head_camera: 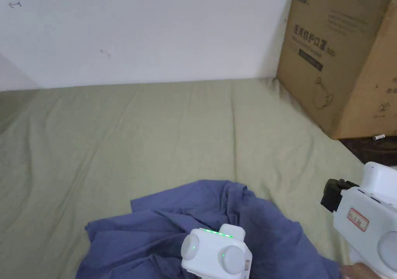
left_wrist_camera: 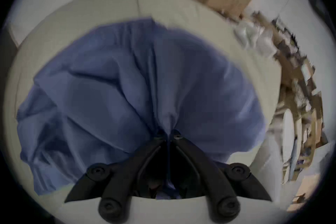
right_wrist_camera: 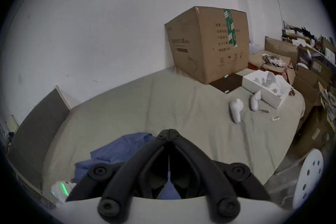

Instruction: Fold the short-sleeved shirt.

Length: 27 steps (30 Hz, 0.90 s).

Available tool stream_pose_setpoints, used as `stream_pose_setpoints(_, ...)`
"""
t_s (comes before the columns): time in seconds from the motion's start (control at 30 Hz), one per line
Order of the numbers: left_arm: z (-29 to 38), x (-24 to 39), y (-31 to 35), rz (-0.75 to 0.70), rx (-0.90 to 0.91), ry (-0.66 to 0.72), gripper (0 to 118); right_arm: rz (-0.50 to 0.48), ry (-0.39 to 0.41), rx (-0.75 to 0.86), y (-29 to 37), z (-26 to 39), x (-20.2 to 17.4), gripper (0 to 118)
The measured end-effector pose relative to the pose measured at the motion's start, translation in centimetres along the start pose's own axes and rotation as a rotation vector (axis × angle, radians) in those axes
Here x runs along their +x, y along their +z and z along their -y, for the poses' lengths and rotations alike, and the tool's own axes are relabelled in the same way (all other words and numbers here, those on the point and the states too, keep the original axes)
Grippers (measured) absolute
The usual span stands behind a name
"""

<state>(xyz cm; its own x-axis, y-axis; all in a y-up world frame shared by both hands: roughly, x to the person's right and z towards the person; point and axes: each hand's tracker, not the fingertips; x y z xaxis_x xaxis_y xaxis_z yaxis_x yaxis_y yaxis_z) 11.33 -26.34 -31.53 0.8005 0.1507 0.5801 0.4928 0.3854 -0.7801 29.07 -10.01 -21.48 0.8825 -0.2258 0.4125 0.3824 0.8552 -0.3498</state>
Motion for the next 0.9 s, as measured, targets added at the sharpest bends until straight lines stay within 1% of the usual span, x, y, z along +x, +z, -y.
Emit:
stream_pose_setpoints(0.03,0.4,0.3,0.2,-0.019,0.005,-0.030,2,0.008,-0.003,-0.005,-0.2,0.1,0.2,0)
stream_pose_setpoints(0.07,-0.1,0.6,0.9,-0.043,0.069,-0.074,2,0.011,-0.016,-0.014,-0.4,0.2,0.4,0)
stream_pose_setpoints(0.13,-1.0,0.2,1.9,-0.053,0.075,-0.091,3,-0.005,-0.048,-0.026,-0.7,0.5,0.6,0)
stream_pose_setpoints(0.17,-1.4,-0.4,2.2,-0.066,0.085,-0.111,5,-0.007,-0.055,-0.029,-0.8,0.6,0.5,0)
stream_pose_setpoints(0.2,-1.4,-0.8,2.3,-0.013,0.053,-0.053,15,-0.009,-0.055,-0.032,-0.9,0.7,0.4,0)
stream_pose_setpoints(0.23,-1.5,-1.2,2.9,0.026,0.033,-0.019,31,-0.013,-0.048,-0.034,-0.9,0.8,0.1,0)
stream_pose_setpoints(0.27,-1.6,-1.8,3.7,0.044,0.028,0.000,49,-0.017,-0.035,-0.037,-1.0,0.9,-0.1,0)
stream_pose_setpoints(0.3,-1.5,-2.5,4.6,0.045,0.038,0.015,76,-0.019,-0.022,-0.039,-1.1,0.9,-0.4,0)
stream_pose_setpoints(0.33,-1.6,-3.1,5.4,0.055,0.074,0.050,92,-0.024,-0.015,-0.039,-1.1,0.9,-0.7,0)
stream_pose_setpoints(0.37,-1.6,-3.7,6.4,0.064,0.088,0.069,101,-0.033,-0.010,-0.039,-1.1,0.9,-1.0,0)
stream_pose_setpoints(0.4,-1.8,-4.6,7.7,0.053,0.128,0.052,101,-0.043,-0.008,-0.040,-1.1,0.9,-1.3,0)
stream_pose_setpoints(0.5,-1.9,-7.4,11.6,-0.008,0.232,0.104,100,-0.071,-0.004,-0.042,-1.2,1.0,-2.4,0)
stream_pose_setpoints(0.53,-1.7,-8.6,12.6,-0.027,0.258,0.117,93,-0.080,0.002,-0.043,-0.7,1.1,-3.0,0)
stream_pose_setpoints(0.57,-1.3,-9.8,13.6,-0.045,0.273,0.133,77,-0.091,0.009,-0.047,-0.6,1.2,-3.5,0)
stream_pose_setpoints(0.6,-0.8,-10.8,14.2,-0.074,0.284,0.148,40,-0.101,0.015,-0.051,-0.6,1.4,-4.0,0)
stream_pose_setpoints(0.63,-0.2,-11.7,14.3,-0.097,0.286,0.169,13,-0.110,0.021,-0.057,-0.7,1.7,-4.5,0)
stream_pose_setpoints(0.67,0.6,-12.7,14.1,-0.131,0.263,0.200,1,-0.120,0.029,-0.065,-0.4,2.0,-5.1,0)
stream_pose_setpoints(0.7,1.7,-13.4,13.6,-0.166,0.232,0.222,0,-0.127,0.036,-0.076,-0.4,2.3,-5.6,0)
stream_pose_setpoints(0.77,3.8,-14.7,12.3,-0.129,0.181,0.252,0,-0.151,0.054,-0.102,-0.7,3.1,-6.5,0)
stream_pose_setpoints(0.8,4.8,-15.4,11.8,-0.117,0.166,0.297,0,-0.160,0.068,-0.115,-1.0,3.3,-6.9,0)
stream_pose_setpoints(0.9,6.2,-17.5,10.8,-0.128,0.163,0.383,0,-0.164,0.118,-0.144,-1.9,4.1,-8.3,0)
